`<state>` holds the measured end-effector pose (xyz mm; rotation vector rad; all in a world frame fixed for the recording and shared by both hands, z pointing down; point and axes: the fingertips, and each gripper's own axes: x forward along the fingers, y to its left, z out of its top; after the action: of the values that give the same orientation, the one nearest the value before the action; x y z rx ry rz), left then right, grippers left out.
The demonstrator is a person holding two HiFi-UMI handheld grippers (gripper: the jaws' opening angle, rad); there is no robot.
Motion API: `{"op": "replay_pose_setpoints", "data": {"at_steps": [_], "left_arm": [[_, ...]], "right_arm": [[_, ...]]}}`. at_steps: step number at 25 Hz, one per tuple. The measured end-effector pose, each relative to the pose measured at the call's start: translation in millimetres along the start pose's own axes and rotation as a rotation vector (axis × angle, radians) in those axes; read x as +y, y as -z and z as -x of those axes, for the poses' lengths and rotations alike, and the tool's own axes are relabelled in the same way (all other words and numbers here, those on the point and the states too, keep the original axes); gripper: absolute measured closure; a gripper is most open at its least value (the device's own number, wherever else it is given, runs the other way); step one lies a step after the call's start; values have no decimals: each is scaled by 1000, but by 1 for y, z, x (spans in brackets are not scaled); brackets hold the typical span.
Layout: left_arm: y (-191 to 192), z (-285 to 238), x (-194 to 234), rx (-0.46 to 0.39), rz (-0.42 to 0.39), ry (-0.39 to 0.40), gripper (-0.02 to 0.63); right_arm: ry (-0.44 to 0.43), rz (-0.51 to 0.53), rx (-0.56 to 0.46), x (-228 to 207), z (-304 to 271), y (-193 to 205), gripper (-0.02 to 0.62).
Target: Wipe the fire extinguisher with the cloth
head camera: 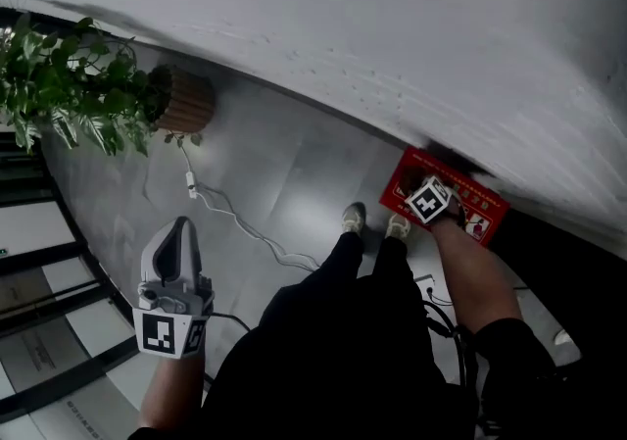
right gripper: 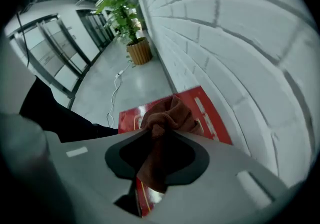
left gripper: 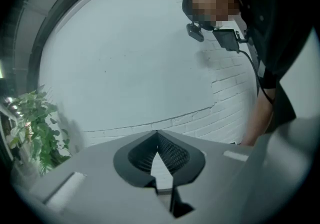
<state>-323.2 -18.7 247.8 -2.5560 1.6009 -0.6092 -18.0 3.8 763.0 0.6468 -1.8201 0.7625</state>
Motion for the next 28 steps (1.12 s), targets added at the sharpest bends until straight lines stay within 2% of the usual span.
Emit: {"op": "replay_pose_setpoints", "data": {"at_steps": [3, 7, 11, 15, 18, 20, 22, 28], "left_arm": [[-15, -29, -25, -47, -50, 113, 606], [-39, -64, -56, -113, -47, 251, 606], [-46, -84, -90, -131, -108, 366, 606], [-49, -97, -111, -127, -75, 421, 606], [-51, -97, -124, -133, -108, 449, 606], [-49, -92, -125, -129, -123, 451, 606], [-44, -89, -115, -115, -113, 419, 606], [-34, -66, -62, -72, -33, 232, 606]], "right_arm": [[19, -147, 23, -13, 19, 58, 508], [107, -278, 17, -34, 53, 127, 508], [154, -458, 43, -43, 76, 201, 508], [168, -590, 60, -42, 91, 250, 508], [298, -626, 95, -56, 105, 287, 508], [367, -577, 43, -68, 115, 282, 508], [364, -463, -3, -70, 117, 245, 508], [151, 7, -108, -16, 60, 63, 508]]}}
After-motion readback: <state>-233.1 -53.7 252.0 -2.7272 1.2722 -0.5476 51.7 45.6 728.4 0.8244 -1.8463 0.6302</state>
